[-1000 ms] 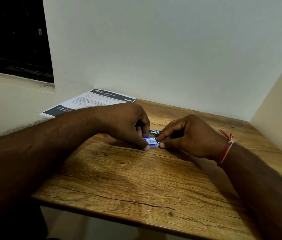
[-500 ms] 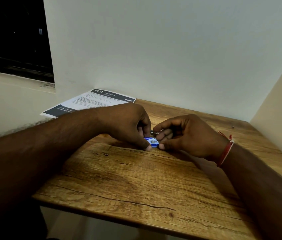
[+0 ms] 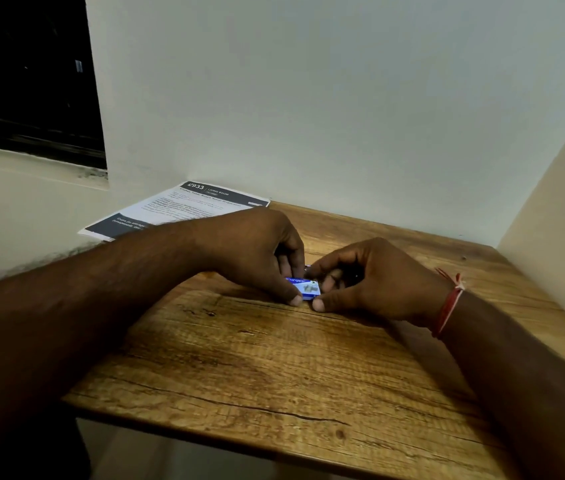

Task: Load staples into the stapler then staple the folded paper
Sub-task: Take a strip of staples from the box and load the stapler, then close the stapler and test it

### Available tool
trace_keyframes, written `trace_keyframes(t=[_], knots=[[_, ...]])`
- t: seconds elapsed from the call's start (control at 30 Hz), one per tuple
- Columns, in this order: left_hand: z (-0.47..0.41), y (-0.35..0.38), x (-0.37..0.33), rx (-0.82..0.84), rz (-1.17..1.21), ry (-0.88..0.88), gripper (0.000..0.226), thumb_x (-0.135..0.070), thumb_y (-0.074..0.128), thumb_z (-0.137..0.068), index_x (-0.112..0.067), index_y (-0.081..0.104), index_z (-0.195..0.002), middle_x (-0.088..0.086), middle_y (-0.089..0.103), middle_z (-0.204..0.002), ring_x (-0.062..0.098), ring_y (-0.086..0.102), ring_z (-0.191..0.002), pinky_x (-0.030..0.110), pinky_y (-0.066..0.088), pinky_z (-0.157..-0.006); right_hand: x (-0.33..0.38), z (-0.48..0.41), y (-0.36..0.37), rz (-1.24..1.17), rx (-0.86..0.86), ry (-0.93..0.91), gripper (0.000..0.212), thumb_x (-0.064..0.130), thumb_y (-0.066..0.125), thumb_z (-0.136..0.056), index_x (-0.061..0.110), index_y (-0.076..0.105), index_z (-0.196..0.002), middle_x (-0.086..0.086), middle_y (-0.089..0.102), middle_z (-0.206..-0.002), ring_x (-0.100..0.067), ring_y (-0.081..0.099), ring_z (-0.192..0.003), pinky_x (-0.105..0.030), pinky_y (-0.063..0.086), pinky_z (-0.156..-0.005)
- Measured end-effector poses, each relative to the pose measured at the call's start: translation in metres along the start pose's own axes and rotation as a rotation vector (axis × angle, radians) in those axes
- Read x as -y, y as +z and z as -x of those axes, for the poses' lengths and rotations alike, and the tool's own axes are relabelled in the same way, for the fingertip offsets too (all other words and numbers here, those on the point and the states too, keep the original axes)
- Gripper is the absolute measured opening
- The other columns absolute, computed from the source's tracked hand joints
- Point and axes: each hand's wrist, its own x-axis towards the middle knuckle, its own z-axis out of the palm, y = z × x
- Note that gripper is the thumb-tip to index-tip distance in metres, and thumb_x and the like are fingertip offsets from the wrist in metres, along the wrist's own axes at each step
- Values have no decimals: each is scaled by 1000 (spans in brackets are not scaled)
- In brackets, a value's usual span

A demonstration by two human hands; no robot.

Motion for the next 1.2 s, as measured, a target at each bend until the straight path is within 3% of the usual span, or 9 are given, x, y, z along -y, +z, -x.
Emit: trace_keyframes(t=[0.1,0.2,0.4,0.5,0.63,0.77,0.93,1.07,1.2], knots=[[0,2,-3,-17,26,10,37,-39,104,-77,-28,82,-104,-11,85,-93,-1,79,-75,30,67,-79,0,-1,2,88,7,-26,32,31,97,-81,27,87,-111,0,84,-88,-8,71,-71,-23,57,-70],[-1,3,-2,-87,46,33,50,-49,104,-73,-36,76,-113,-14,84,-98,1,78,-79,31,64,-78,0,2,-6,110,-49,-29,26,34,98,-80,30,88,-104,1,83,-87,-23,75,-76,-29,58,-71],[-5,-3,19,-277,131,40,47,-51,99,-80,-36,76,-118,-14,82,-105,6,75,-83,27,61,-77,-37,-7,-45,-39,-523,195,22,31,100,-76,22,87,-91,-4,81,-89,-14,66,-79,-32,49,-73],[-10,-1,33,-329,102,33,28,-46,95,-88,-36,80,-109,-16,83,-100,6,74,-88,29,60,-81,-80,-15,-61,9,-676,419,34,41,102,-70,15,84,-81,-7,81,-86,-26,73,-84,-36,53,-74],[-16,2,47,-312,93,-9,21,-48,93,-89,-36,82,-102,-16,84,-96,12,76,-92,40,64,-88,-122,-18,-84,281,-635,722,58,61,96,-63,13,83,-92,-10,82,-99,-32,78,-96,-42,64,-85],[-12,-1,47,-231,94,-36,38,-59,97,-79,-35,83,-105,-16,83,-100,11,76,-95,33,60,-83,-142,-10,-100,341,-658,835,73,62,99,-57,9,78,-102,-13,79,-110,-31,73,-94,-35,56,-74],[-7,-6,47,-116,35,-40,49,-64,101,-71,-39,83,-109,-19,82,-103,9,76,-99,41,64,-94,-154,-11,-104,358,-636,870,80,64,100,-54,7,78,-105,-13,78,-109,-33,75,-98,-34,55,-72],[-2,-14,47,-47,-66,-54,50,-59,101,-73,-38,83,-114,-17,79,-107,4,74,-105,35,59,-98,-153,-9,-105,366,-628,884,83,72,97,-47,10,77,-98,-10,77,-101,-31,75,-94,-38,61,-78],[-3,-17,53,-55,-79,-64,44,-60,102,-71,-41,84,-106,-17,81,-107,5,73,-105,34,58,-96,-134,-3,-96,380,-669,743,67,70,93,-55,16,80,-91,-7,80,-98,-29,75,-94,-41,63,-89]])
